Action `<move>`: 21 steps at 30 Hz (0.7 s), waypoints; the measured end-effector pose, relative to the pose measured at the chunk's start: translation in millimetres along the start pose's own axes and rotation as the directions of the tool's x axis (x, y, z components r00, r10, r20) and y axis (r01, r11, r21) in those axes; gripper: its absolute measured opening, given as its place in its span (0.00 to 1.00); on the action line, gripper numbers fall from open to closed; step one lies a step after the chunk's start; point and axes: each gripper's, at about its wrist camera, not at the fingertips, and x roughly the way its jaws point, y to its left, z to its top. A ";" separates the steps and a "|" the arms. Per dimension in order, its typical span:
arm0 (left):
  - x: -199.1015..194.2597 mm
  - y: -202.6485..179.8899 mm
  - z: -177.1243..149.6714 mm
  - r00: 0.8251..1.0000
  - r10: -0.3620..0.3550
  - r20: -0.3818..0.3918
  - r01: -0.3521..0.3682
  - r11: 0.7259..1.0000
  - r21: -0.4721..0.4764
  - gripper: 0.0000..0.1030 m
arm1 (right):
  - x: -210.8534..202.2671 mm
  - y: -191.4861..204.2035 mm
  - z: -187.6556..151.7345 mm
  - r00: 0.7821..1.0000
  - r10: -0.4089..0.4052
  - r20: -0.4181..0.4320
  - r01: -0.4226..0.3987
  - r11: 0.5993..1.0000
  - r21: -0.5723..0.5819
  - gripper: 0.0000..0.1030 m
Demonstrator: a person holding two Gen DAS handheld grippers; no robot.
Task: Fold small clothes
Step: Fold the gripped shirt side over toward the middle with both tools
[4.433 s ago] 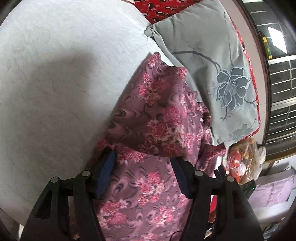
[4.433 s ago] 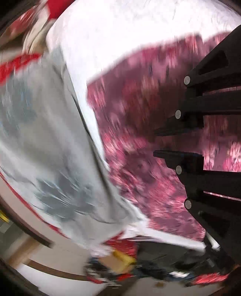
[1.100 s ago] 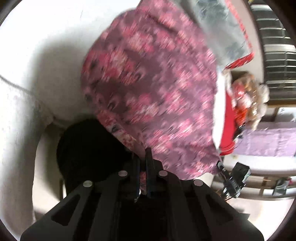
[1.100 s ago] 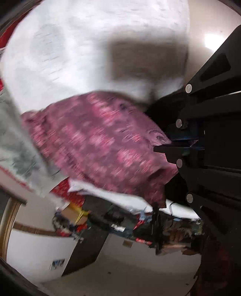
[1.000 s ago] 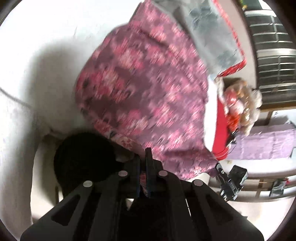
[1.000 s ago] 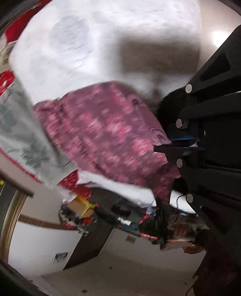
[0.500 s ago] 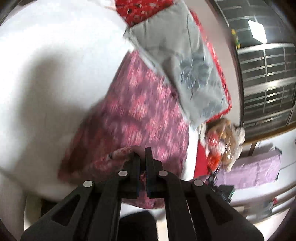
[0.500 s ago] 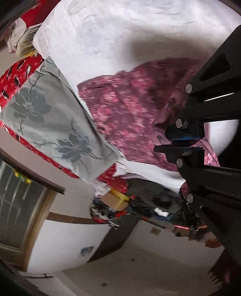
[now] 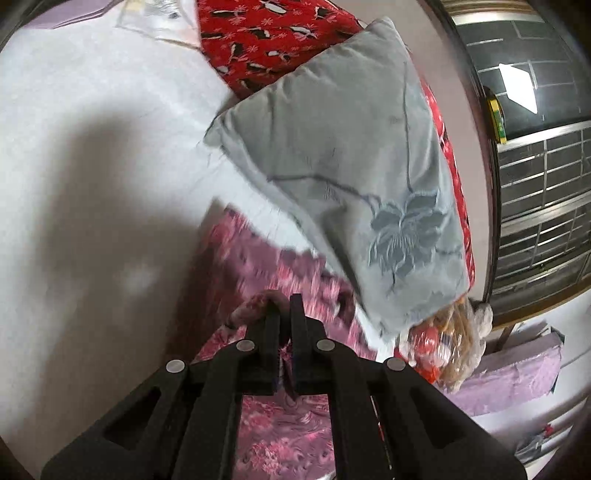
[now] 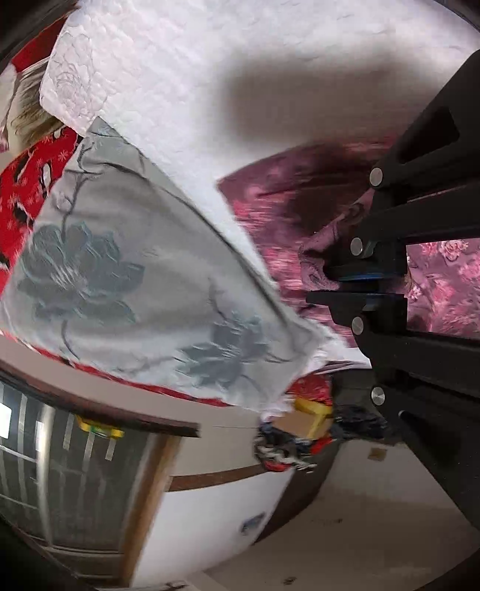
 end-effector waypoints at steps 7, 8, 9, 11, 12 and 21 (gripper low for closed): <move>43.7 28.9 34.9 0.997 0.057 -0.055 -0.064 0.988 -0.139 0.03 | 39.0 -46.0 32.9 0.994 -0.106 0.009 0.103 0.979 0.174 0.09; 42.6 31.2 35.7 0.998 0.039 -0.058 -0.047 0.988 -0.150 0.03 | 40.7 -47.7 34.9 0.994 -0.108 -0.003 0.107 0.978 0.182 0.09; 39.8 30.6 36.9 0.998 0.020 -0.055 -0.028 0.989 -0.148 0.03 | 38.7 -45.4 35.7 0.995 -0.101 -0.003 0.100 0.980 0.174 0.09; 29.8 30.7 38.1 0.999 -0.031 -0.039 0.024 0.987 -0.157 0.04 | 25.5 -33.0 38.0 0.997 -0.064 0.037 0.059 0.992 0.113 0.18; 27.5 31.6 38.5 0.998 -0.052 -0.039 0.045 0.985 -0.168 0.06 | 15.1 -28.6 38.6 0.996 -0.051 0.077 0.045 0.995 0.086 0.26; 4.4 21.5 2.8 0.995 -0.079 -0.062 0.075 0.996 -0.055 0.49 | 10.1 -15.6 25.6 0.990 -0.142 -0.027 0.140 0.989 -0.052 0.47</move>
